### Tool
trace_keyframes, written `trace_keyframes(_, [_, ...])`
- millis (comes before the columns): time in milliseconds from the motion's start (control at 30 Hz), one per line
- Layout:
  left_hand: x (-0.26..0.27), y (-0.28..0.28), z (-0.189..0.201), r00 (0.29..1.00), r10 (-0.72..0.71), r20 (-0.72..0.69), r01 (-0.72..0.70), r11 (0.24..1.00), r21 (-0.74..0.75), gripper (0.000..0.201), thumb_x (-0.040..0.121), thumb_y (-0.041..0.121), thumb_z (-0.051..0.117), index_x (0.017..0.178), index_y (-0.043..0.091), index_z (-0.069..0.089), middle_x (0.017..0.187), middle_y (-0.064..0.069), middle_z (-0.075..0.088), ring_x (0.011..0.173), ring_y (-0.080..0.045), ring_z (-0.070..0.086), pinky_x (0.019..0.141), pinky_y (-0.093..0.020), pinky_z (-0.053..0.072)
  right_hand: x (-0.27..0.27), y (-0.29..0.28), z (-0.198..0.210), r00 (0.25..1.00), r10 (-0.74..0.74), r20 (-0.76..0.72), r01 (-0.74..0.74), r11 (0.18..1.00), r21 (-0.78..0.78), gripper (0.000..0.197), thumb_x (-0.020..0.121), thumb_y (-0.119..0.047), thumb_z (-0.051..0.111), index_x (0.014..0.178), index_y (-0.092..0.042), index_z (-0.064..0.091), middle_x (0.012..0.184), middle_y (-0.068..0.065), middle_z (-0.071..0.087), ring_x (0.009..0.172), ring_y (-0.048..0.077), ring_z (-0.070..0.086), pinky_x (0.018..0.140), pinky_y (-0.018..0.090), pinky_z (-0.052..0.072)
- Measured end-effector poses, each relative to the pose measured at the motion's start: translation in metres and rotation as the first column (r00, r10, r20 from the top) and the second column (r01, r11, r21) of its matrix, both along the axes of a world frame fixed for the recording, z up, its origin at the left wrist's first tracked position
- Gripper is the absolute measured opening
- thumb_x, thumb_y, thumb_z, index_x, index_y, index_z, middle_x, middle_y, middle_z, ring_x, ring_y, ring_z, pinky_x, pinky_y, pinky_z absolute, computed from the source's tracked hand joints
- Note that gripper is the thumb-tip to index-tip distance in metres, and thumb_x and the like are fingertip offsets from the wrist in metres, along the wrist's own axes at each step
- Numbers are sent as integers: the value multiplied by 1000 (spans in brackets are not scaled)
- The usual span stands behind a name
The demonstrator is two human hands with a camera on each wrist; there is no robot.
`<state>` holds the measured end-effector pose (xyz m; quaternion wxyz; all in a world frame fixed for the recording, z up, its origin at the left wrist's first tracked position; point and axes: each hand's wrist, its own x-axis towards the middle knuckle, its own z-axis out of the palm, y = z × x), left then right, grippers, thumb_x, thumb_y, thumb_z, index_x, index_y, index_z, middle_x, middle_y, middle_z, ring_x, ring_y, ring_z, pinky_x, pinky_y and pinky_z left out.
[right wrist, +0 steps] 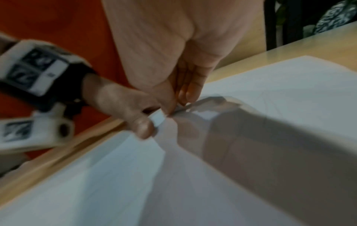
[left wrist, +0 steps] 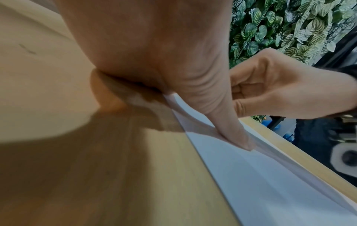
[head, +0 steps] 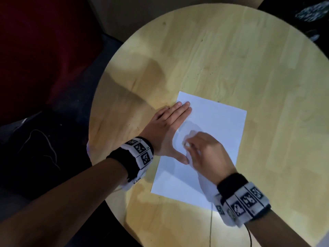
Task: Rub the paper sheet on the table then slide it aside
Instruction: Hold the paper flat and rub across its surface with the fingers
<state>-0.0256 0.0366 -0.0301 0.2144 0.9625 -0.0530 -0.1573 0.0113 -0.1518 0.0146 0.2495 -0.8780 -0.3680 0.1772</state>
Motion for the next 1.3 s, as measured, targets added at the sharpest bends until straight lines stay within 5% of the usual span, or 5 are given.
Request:
trace_keyframes(233, [-1, 0, -2, 1000, -4, 17, 4, 1000, -15, 150, 50, 98, 62, 164, 18, 7, 172, 4, -3, 157, -13, -5, 126, -37, 1, 66, 25, -15, 961, -223, 161, 221, 975, 32, 9, 85, -6, 62, 78, -7, 66, 78, 7, 61, 69, 26, 58, 60, 35, 49])
trace_keyframes(433, [-2, -1, -5, 999, 1, 55, -2, 1000, 15, 150, 48, 99, 61, 164, 16, 12, 172, 3, 1, 157, -14, -2, 125, -35, 1, 2, -1, 4, 999, 40, -23, -41, 998, -37, 10, 85, -5, 60, 78, -10, 65, 79, 3, 62, 72, 24, 58, 64, 35, 46])
trace_keyframes(600, [0, -1, -3, 1000, 9, 17, -9, 1000, 16, 151, 46, 100, 60, 164, 20, 8, 171, 6, -2, 157, -13, -4, 125, -35, -1, 70, 31, -20, 952, -269, 146, 269, 963, 15, 14, 87, -10, 61, 74, -7, 64, 76, 10, 61, 69, 27, 58, 61, 35, 48])
trace_keyframes(800, [-2, -2, -7, 995, 23, 101, -25, 1000, 13, 149, 47, 100, 61, 163, 16, 18, 171, 2, 7, 157, -14, 3, 125, -36, 4, -4, 6, 7, 999, 4, -36, -4, 1000, -5, 10, 82, -2, 65, 75, -9, 66, 72, 0, 58, 64, 17, 52, 60, 28, 43])
trace_keyframes(1300, [-1, -1, -6, 998, 9, 68, -11, 1000, 27, 153, 46, 101, 60, 164, 17, 12, 172, 4, 3, 157, -13, 0, 124, -33, 1, 45, 30, -16, 984, -132, 121, 131, 991, 14, 8, 83, -4, 63, 77, -6, 67, 74, 8, 59, 66, 27, 57, 58, 29, 41])
